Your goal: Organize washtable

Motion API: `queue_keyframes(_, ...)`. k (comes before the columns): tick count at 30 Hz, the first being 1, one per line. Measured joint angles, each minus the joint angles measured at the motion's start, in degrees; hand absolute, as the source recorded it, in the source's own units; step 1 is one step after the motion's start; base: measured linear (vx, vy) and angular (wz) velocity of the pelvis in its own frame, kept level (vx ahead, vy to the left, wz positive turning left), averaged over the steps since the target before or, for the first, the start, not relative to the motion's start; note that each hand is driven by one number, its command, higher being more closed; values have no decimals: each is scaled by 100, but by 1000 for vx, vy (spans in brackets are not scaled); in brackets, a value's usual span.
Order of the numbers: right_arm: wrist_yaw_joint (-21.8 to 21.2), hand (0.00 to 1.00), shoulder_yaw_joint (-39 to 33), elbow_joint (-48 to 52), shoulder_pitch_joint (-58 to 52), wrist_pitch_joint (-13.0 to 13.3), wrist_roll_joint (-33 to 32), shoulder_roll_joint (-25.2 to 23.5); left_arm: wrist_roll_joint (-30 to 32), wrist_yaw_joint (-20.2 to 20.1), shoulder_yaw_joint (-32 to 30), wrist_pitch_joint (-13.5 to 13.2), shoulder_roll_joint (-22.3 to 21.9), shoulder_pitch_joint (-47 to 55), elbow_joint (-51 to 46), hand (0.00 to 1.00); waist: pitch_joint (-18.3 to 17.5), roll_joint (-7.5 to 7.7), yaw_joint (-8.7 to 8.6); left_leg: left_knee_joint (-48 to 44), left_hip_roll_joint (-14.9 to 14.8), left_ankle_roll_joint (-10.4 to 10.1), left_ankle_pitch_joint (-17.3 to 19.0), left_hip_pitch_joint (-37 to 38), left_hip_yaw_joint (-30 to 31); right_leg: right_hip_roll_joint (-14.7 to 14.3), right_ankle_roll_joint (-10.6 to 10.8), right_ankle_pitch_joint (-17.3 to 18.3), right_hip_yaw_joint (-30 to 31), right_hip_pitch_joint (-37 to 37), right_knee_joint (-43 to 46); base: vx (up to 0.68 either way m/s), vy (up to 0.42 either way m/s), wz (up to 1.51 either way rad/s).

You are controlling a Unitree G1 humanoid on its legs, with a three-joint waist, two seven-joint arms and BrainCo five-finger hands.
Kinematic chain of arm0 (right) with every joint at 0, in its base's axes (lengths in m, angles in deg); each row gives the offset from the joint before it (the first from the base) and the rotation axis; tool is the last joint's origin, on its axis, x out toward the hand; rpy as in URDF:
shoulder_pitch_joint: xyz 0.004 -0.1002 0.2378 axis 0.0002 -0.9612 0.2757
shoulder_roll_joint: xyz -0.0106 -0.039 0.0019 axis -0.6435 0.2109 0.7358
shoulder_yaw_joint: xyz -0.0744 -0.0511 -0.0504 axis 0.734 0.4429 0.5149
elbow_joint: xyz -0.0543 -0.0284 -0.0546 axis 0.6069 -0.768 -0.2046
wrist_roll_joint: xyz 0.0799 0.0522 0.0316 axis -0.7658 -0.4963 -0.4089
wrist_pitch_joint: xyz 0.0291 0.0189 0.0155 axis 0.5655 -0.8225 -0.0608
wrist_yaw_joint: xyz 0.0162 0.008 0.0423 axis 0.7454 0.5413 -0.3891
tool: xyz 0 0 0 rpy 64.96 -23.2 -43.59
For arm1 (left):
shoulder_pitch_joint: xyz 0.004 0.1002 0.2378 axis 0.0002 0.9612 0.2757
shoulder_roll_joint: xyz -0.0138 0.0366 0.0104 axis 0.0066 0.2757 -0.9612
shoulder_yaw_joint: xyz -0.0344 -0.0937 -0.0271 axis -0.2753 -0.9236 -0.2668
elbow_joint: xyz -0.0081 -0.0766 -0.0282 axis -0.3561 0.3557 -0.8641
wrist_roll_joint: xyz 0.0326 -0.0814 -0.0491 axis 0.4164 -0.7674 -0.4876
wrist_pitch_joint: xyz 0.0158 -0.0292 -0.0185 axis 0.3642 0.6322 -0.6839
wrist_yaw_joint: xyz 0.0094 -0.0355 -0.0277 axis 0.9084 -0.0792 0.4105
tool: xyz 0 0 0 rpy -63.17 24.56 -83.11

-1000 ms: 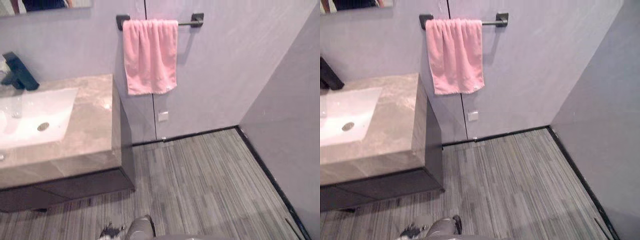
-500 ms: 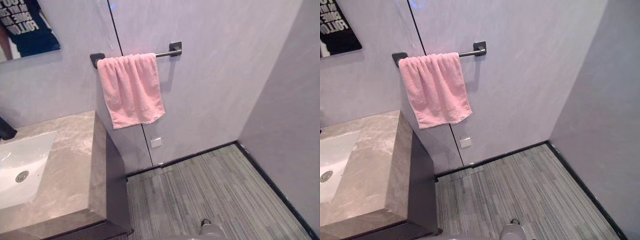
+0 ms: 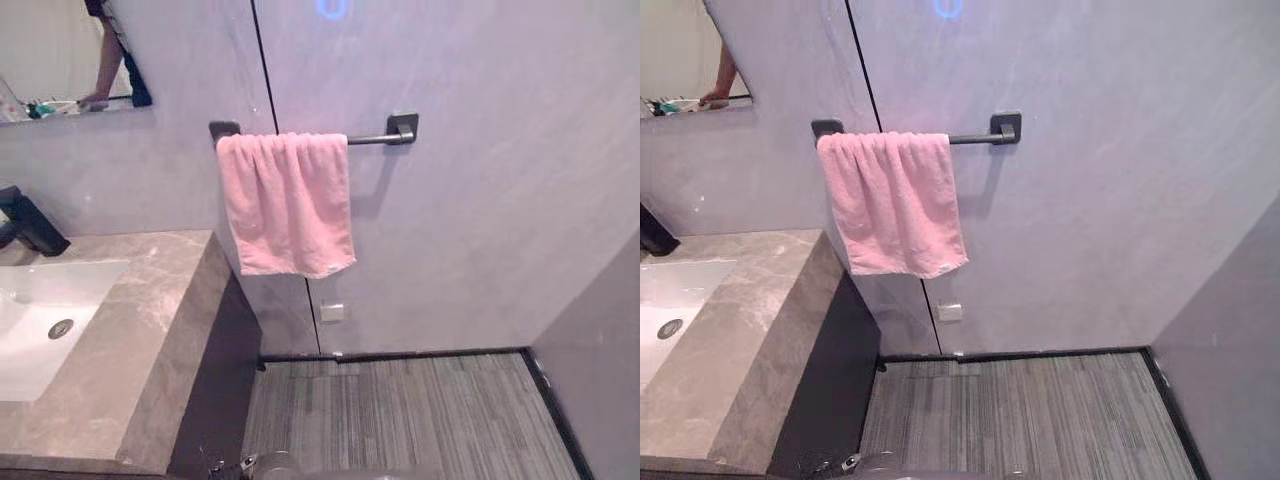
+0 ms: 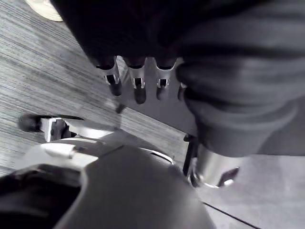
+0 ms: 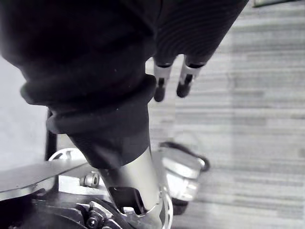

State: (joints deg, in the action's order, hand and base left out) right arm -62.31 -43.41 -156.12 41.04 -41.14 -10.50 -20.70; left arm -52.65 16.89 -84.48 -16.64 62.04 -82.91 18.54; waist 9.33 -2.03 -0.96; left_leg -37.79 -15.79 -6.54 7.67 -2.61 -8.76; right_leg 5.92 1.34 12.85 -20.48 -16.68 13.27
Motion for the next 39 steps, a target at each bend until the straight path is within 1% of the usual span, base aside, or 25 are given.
queue_keyframes(1, -1, 0, -85, 45, -39, 0, -1, 31, -38, 25, -79, -1, -40, -8, -78, 0, -12, -51, -6, 506, 67, 49, -225, -50, 14, -107, 19, -5, 18, -5, -54, 131, 32, 41)
queue_keyframes(2, -5, 0, -98, 43, -43, -10, -5, -51, -86, 51, -269, -8, -40, 10, -207, 0, -40, -27, 11, 927, 162, 24, -147, 37, 91, -123, 110, -32, 112, 32, -146, 205, 41, 53)
queue_keyframes(3, 6, 0, -123, 69, -8, -6, -10, -116, -139, 124, -538, -14, -83, -59, -458, 0, -98, 147, 3, 1655, 329, -14, -176, 231, 124, -92, 184, -122, 317, 205, -235, 193, 68, 64)
queue_keyframes(4, 3, 0, -234, 143, 21, -3, -12, -116, -212, 171, -778, -28, -129, -67, -787, 0, -97, 229, 22, 2334, 454, -61, -207, 339, 190, -76, 189, -126, 371, 356, -316, 168, 73, 54)
queue_keyframes(5, 6, 0, -317, 176, 43, 1, -9, -114, -234, 185, -883, -27, -126, -60, -911, 0, -82, 253, 26, 2531, 488, -120, -272, 370, 201, -58, 190, -127, 385, 412, -339, 59, 61, 17)
queue_keyframes(6, 5, 0, -331, 229, 81, 1, 31, -77, -229, 242, -1073, 2, -112, 0, -1167, 0, -72, 273, 73, 2698, 524, -61, -406, 426, 125, -26, 185, -222, 491, 471, -340, 59, 39, -16)
queue_keyframes(8, -1, 0, -331, 358, 19, 5, 101, -31, -224, 205, -1056, 70, -217, 278, -1497, 0, -105, 176, 46, 3012, 547, -40, -525, 700, 21, -20, 166, -326, 695, 414, -356, 58, 27, -21)
queue_keyframes(9, -1, 0, -353, 481, -66, 14, 98, -30, -218, 213, -1058, 138, -284, 372, -1744, 0, -212, 157, 18, 3324, 574, -58, -639, 870, -33, -16, 169, -328, 785, 408, -362, 36, -5, -11)
queue_keyframes(10, -1, 0, -360, 507, -107, 21, 95, -31, -210, 214, -1051, 146, -296, 374, -1859, 0, -268, 145, 8, 3482, 579, -61, -721, 924, -66, -18, 171, -329, 819, 436, -363, 9, -31, -14)
queue_keyframes(11, -1, 0, -365, 514, -171, 21, 90, -26, -175, 217, -1049, 178, -331, 364, -2177, 0, -435, 105, -24, 3744, 575, -87, -856, 895, -82, -13, 171, -329, 838, 614, -368, -38, -47, -13)
queue_keyframes(12, 2, 0, -370, 524, -167, 22, 80, -22, -167, 217, -1037, 189, -347, 322, -2559, 0, -543, 85, -109, 3939, 572, -83, -1011, 762, -73, -38, 171, -328, 840, 801, -423, -75, -74, -12)
queue_keyframes(13, 3, 0, -371, 541, -163, 25, 72, -17, -159, 221, -1025, 190, -347, 293, -2769, 0, -571, 66, -157, 4032, 572, -84, -1090, 701, -73, -53, 172, -328, 842, 887, -466, -95, -87, -16)
queue_keyframes(15, 5, 0, -483, 649, -184, 32, 30, 17, -87, 252, -824, 197, -324, 151, -3717, 0, -564, 12, -150, 4320, 558, -68, -1327, 606, -69, -113, 178, -323, 933, 1071, -580, -115, -86, -18)
queue_keyframes(17, 4, 0, -559, 686, -284, 33, 17, 58, -20, 254, -625, 196, -265, 122, -4516, 0, -546, -114, -153, 4322, 547, -70, -1366, 605, -53, -122, 178, -323, 942, 1104, -536, -133, -39, -2)
queue_keyframes(18, 2, 0, -584, 723, -355, 35, 5, 93, 5, 254, -448, 189, -119, 117, -5008, 0, -570, -175, -159, 4328, 549, -71, -1368, 639, -32, -122, 193, -310, 931, 1099, -528, -135, -18, 3)
queue_keyframes(19, 1, 0, -584, 742, -376, 35, -10, 107, 7, 254, -370, 175, -11, 106, -5219, 0, -582, -193, -166, 4337, 550, -72, -1368, 645, -18, -122, 209, -294, 918, 1100, -516, -132, -15, 6)
queue_keyframes(21, -4, 0, -583, 835, -415, 34, -18, 104, -33, 279, -165, 49, 559, -37, -5858, 0, -605, -229, -196, 4358, 547, -72, -1370, 624, 86, -128, 226, -267, 863, 1107, -492, -113, -14, 9)
queue_keyframes(22, -5, 0, -582, 840, -419, 33, -18, 105, -51, 322, -177, -18, 729, -105, -5915, 0, -614, -233, -193, 4358, 546, -72, -1370, 615, 98, -131, 227, -267, 850, 1109, -492, -85, -5, 13)
queue_keyframes(24, -16, 0, -573, 889, -477, 19, -15, 101, -115, 496, -195, -88, 1531, -292, -6062, 0, -714, -226, -189, 4359, 572, -79, -1374, 502, 160, -132, 231, -268, 788, 1171, -494, -48, -2, 17)
queue_keyframes(27, -42, 0, -531, 889, -497, -1, -12, 102, -131, 508, -144, -159, 2113, -460, -6109, 0, -781, -205, -166, 4358, 645, -62, -1391, 418, 207, -85, 283, -307, 790, 1206, -547, 17, 14, 9)
queue_keyframes(29, -90, 0, -495, 895, -491, -15, -5, 100, -236, 497, -88, -159, 2244, -555, -6108, 0, -795, -181, -163, 4353, 685, -56, -1397, 407, 217, -51, 301, -320, 789, 1200, -569, 57, 37, 4)
queue_keyframes(32, -121, 0, -385, 896, -456, -41, 24, 93, -354, 487, 152, -159, 2629, -790, -6106, 0, -839, -119, -181, 4322, 715, -54, -1399, 382, 202, -35, 309, -373, 786, 1175, -658, 60, 15, -1)
queue_keyframes(35, -124, 0, -256, 895, -400, -51, 105, 117, -358, 491, 312, -163, 2920, -1238, -6070, 0, -842, -113, -216, 4320, 720, -53, -1400, 363, 192, -39, 288, -407, 788, 1173, -712, 36, -4, -1)
queue_keyframes(37, -127, 0, -193, 895, -396, -51, 148, 135, -358, 492, 371, -201, 3066, -1503, -5952, 0, -843, -113, -280, 4320, 719, -52, -1402, 372, 193, -46, 284, -410, 785, 1154, -723, 0, 0, 0)
queue_keyframes(39, -137, 0, -50, 897, -390, -50, 150, 179, -358, 493, 650, -213, 3329, -1927, -5550, 0, -841, -114, -321, 4320, 716, -51, -1402, 421, 178, -50, 276, -415, 789, 1104, -739, 0, 0, 0)
